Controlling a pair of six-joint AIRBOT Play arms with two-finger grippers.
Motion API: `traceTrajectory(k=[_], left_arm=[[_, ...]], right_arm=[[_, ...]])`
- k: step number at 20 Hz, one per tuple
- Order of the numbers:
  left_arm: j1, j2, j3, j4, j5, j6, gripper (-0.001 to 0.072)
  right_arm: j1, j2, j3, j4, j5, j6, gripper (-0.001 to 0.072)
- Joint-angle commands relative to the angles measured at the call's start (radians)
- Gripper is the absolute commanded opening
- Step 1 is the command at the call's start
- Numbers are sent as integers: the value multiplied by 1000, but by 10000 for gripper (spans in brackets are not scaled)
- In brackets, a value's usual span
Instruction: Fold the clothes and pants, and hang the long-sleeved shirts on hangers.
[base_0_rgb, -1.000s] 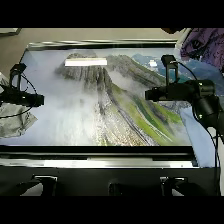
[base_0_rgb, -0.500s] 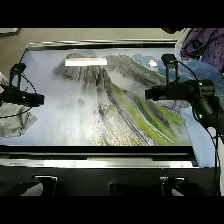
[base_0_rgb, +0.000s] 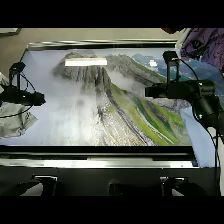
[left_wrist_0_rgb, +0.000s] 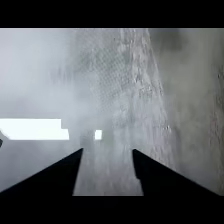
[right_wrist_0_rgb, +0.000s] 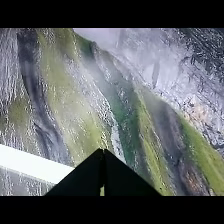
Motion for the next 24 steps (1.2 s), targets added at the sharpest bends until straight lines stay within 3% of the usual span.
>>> traceTrajectory(k=[1, 4, 7, 11, 16, 20, 21, 22, 23, 24], left_arm=[[8, -8, 0, 107, -8, -166, 720], [139, -10, -3, 250, 1, -267, 720], [349, -17, -10, 222, 131, -274, 720], [521, -91, -43, 212, 245, -273, 720], [572, -274, -75, 197, 391, -274, 720], [571, -396, -75, 196, 408, -274, 720], [566, -404, -75, 196, 402, -274, 607], [558, -400, -73, 187, 386, -274, 184], [546, -389, -60, 166, 346, -270, 24], [529, -378, -40, 150, 316, -270, 22]], right_arm=[[1, 1, 1, 3, 8, 0, 40], [1, 0, 1, 3, 42, 0, 40], [1, 1, 1, 3, 62, 0, 40], [1, 1, 1, 3, 84, 0, 40], [1, 1, 1, 3, 84, 0, 40], [1, 1, 1, 4, 114, 2, 40], [1, 1, 1, 4, 113, 8, 40], [1, 1, 1, 5, 113, 12, 40], [1, 1, 1, 6, 111, 12, 40], [1, 3, 1, 12, 101, 12, 40]])
